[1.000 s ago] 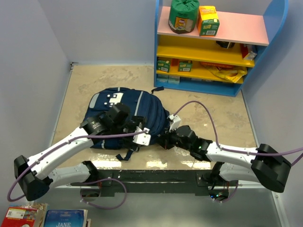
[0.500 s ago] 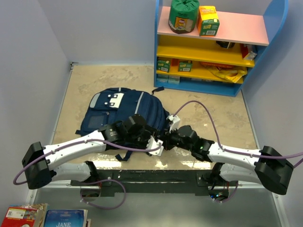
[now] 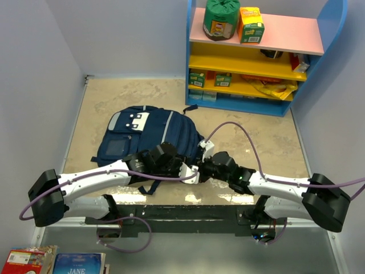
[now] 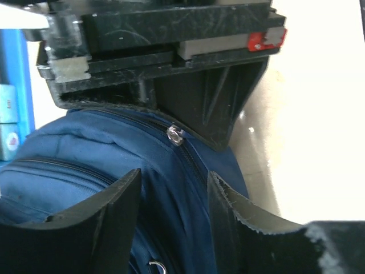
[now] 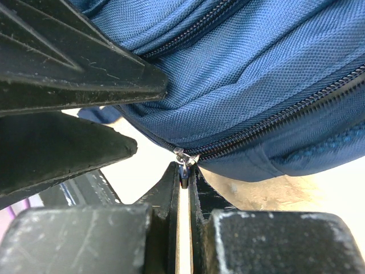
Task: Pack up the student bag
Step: Zip the student bag at the center of the board.
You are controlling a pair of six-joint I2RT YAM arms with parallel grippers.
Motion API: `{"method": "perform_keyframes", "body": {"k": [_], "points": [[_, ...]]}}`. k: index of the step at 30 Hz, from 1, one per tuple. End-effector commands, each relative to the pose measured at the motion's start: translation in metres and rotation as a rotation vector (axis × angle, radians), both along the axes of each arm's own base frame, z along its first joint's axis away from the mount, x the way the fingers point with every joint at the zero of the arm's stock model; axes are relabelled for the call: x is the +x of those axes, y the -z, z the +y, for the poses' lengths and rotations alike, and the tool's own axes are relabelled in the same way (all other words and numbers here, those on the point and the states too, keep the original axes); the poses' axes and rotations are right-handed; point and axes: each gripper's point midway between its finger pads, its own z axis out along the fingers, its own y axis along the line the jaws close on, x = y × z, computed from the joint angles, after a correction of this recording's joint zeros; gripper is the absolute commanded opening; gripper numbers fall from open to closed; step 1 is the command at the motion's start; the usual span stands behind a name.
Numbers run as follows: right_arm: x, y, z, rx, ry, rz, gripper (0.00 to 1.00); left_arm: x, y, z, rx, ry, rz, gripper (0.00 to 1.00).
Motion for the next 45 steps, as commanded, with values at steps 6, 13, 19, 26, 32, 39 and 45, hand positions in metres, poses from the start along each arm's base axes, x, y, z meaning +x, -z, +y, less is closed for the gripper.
{"method": "perform_keyframes", "body": {"k": [6,13,19,26,32,39,45], "points": [[0.007,-0.022,0.018,0.046,-0.055,-0.069,0.0,0.003,0.013,0.006,0.026,-0.041,0.015,0.44],[0.003,-0.023,0.018,0.035,-0.062,-0.043,0.0,0.0,0.015,0.013,0.039,-0.032,0.005,0.13],[0.003,-0.024,0.019,0.001,-0.066,-0.008,0.0,-0.028,0.005,0.008,0.037,0.081,0.112,0.01],[0.008,-0.011,0.01,-0.048,0.002,0.039,0.0,-0.055,0.016,0.023,0.092,0.214,0.157,0.0],[-0.002,-0.011,0.004,-0.07,-0.012,0.081,0.0,-0.062,0.026,0.04,0.11,0.205,0.162,0.0],[-0.011,-0.016,0.009,-0.038,-0.045,0.117,0.0,-0.076,0.024,0.05,0.108,0.25,0.18,0.0],[0.001,0.0,0.009,-0.119,-0.024,0.104,0.0,-0.104,0.045,0.095,0.268,0.426,0.193,0.0]]}}
